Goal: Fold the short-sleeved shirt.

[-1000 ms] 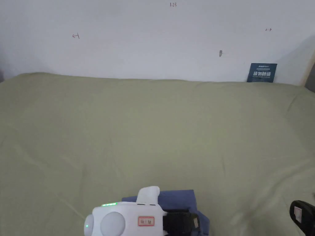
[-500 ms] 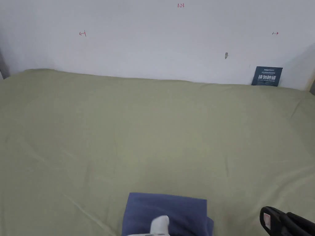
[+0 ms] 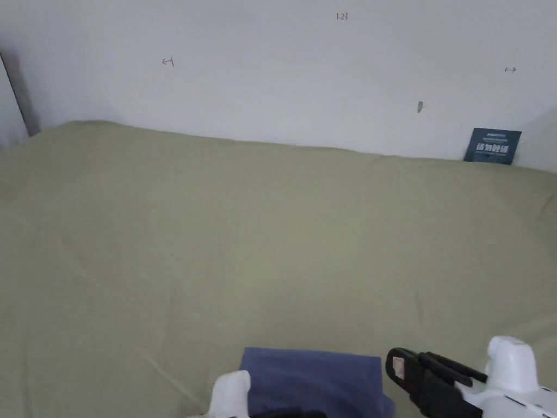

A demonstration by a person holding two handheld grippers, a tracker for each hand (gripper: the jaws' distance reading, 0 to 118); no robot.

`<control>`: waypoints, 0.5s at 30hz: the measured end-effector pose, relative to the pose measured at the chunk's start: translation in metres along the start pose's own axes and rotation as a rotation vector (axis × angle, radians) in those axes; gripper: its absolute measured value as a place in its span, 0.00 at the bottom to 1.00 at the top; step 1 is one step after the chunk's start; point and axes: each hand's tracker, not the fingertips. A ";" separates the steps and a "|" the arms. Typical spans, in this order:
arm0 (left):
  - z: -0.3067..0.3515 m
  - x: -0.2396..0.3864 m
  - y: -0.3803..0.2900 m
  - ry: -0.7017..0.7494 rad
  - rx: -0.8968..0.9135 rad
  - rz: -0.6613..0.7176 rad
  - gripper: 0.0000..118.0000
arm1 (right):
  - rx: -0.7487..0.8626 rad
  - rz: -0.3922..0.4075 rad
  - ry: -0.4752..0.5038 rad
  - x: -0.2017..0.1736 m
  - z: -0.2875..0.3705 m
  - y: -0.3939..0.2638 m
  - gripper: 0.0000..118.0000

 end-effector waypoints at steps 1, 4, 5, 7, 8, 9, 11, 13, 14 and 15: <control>0.014 -0.009 0.007 0.050 0.040 0.027 0.01 | -0.070 -0.041 0.060 0.012 -0.020 -0.004 0.02; 0.049 -0.051 0.026 0.219 0.168 0.092 0.02 | -0.286 -0.205 0.253 0.043 -0.093 -0.030 0.02; 0.055 -0.063 0.030 0.253 0.180 0.136 0.04 | -0.328 -0.259 0.305 0.051 -0.111 -0.040 0.02; 0.059 -0.085 0.038 0.265 0.199 0.234 0.10 | -0.404 -0.414 0.317 0.071 -0.139 -0.060 0.02; 0.058 -0.091 0.039 0.249 0.199 0.248 0.23 | -0.412 -0.462 0.300 0.079 -0.145 -0.069 0.01; 0.054 -0.094 0.041 0.244 0.181 0.234 0.44 | -0.388 -0.496 0.264 0.087 -0.147 -0.076 0.01; 0.041 -0.090 0.041 0.278 0.149 0.199 0.59 | -0.261 -0.545 0.303 0.096 -0.142 -0.079 0.01; 0.026 -0.085 0.040 0.224 0.087 0.147 0.59 | -0.266 -0.547 0.316 0.102 -0.137 -0.078 0.00; 0.018 -0.084 0.039 0.189 0.058 0.138 0.59 | -0.270 -0.553 0.324 0.106 -0.137 -0.080 0.00; 0.007 -0.082 0.040 0.165 0.024 0.140 0.59 | -0.269 -0.558 0.359 0.107 -0.137 -0.082 0.00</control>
